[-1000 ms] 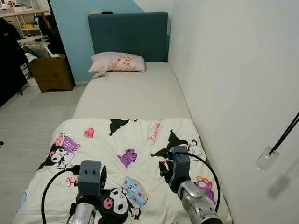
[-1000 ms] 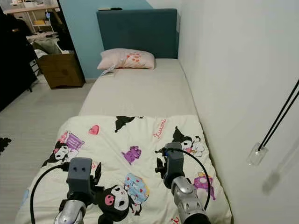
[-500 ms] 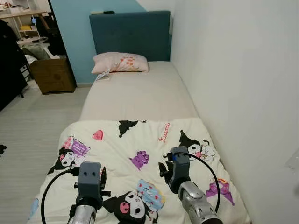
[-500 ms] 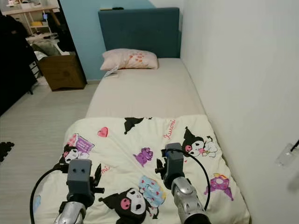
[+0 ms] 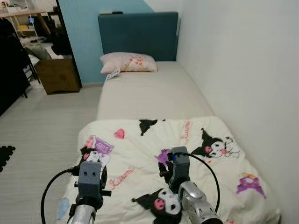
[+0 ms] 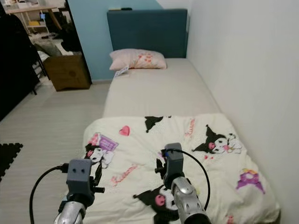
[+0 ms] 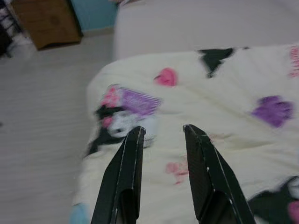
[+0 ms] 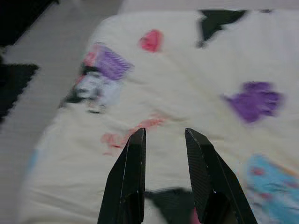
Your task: Clean up the room
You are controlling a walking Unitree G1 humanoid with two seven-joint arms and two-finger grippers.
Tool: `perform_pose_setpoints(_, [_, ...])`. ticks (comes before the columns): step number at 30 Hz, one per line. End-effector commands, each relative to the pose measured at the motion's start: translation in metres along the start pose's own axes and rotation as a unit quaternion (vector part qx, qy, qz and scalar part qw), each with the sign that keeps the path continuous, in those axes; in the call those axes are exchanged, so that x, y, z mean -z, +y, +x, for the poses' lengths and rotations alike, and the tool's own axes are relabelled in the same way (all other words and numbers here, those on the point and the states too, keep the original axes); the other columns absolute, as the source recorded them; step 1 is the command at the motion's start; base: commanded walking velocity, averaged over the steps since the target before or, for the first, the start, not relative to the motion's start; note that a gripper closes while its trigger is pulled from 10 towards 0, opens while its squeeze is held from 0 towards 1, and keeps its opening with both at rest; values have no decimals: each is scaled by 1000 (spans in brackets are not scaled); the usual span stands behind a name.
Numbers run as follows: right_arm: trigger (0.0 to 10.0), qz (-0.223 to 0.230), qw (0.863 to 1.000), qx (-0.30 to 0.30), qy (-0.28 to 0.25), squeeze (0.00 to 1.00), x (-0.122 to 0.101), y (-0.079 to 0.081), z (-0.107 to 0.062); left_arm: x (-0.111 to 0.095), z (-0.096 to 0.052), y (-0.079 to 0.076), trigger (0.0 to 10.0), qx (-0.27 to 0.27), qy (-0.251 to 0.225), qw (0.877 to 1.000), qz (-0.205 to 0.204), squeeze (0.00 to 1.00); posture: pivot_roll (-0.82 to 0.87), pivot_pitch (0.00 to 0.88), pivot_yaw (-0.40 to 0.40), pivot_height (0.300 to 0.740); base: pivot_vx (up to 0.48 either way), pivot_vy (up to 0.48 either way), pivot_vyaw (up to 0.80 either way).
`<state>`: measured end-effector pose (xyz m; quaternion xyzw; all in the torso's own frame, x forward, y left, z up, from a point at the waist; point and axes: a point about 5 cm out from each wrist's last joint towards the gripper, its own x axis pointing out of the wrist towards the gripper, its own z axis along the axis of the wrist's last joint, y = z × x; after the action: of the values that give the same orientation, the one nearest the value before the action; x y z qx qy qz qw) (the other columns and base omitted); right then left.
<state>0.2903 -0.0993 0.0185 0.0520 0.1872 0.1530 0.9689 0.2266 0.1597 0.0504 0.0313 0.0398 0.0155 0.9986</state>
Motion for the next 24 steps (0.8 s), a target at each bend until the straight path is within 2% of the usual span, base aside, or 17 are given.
perform_pose_setpoints(1, [10000,-4,1000,-6,1,0,0,2,1,0,-1,1,10000,-1,0,1000,-1,0,-1,0,-20,740,0,412,0])
perform_pose_setpoints(24, [10000,0,1000,-11,1,0,-1,5,3,-2,-1,6,10000,-10,0,1000,2,0,15,0,-21,740,0,413,0])
